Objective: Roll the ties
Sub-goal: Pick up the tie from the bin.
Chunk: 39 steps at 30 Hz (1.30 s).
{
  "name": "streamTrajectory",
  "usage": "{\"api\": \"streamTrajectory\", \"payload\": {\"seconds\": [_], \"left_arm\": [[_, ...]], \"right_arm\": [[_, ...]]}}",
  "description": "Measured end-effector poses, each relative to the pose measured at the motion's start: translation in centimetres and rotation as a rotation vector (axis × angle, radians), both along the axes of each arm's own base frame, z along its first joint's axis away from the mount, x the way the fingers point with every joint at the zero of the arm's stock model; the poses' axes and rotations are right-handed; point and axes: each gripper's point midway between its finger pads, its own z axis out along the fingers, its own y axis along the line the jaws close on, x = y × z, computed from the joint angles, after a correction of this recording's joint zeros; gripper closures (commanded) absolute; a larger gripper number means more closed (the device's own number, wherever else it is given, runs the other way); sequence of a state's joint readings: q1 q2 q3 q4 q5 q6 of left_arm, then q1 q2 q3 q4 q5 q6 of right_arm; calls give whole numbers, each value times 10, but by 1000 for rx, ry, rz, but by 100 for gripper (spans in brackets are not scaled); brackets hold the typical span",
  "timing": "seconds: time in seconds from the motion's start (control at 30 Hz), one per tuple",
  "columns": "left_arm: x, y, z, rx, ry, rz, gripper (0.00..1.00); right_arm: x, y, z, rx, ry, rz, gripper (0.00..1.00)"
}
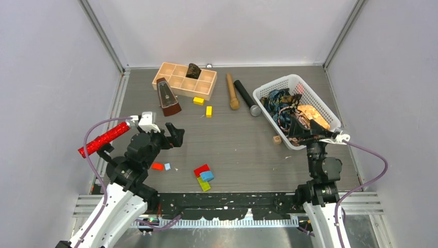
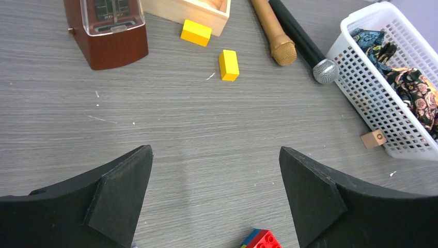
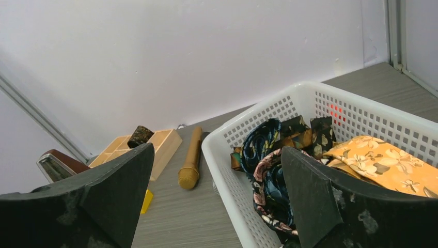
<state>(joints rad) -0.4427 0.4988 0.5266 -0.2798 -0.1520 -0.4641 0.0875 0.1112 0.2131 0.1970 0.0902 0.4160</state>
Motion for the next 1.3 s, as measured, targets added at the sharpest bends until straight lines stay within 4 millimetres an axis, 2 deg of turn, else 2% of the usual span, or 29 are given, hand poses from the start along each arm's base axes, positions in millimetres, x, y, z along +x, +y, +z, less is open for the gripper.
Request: {"api": "streamTrajectory", "payload": {"seconds": [0.27, 0.47, 0.53, 0.77, 0.83, 0.93, 1.1, 1.3], "left_arm": [[0, 5, 3, -3, -17, 26, 2], [-1, 8, 7, -9, -31, 38, 2], [-1, 8, 6, -9, -29, 40, 1], [2, 7, -2, 2, 2, 41, 1], [2, 6, -5, 7, 13, 41, 1], [3, 6, -9, 10, 30, 42, 1], [4, 5, -11, 6, 44, 44, 1], [3, 4, -11, 5, 51, 37, 1]], "right_arm": [[5, -14, -23, 48, 113, -80, 0], [8, -27, -32, 181, 238, -161, 0], [9, -28, -32, 198, 311, -173, 0], [31, -24, -7, 190, 649, -213, 0], [37, -25, -6, 191, 719, -233, 0], [41, -25, -18, 192, 836, -265, 0], [35, -28, -50, 173, 996, -307, 0], [45, -33, -68, 171, 1090, -356, 0]]}}
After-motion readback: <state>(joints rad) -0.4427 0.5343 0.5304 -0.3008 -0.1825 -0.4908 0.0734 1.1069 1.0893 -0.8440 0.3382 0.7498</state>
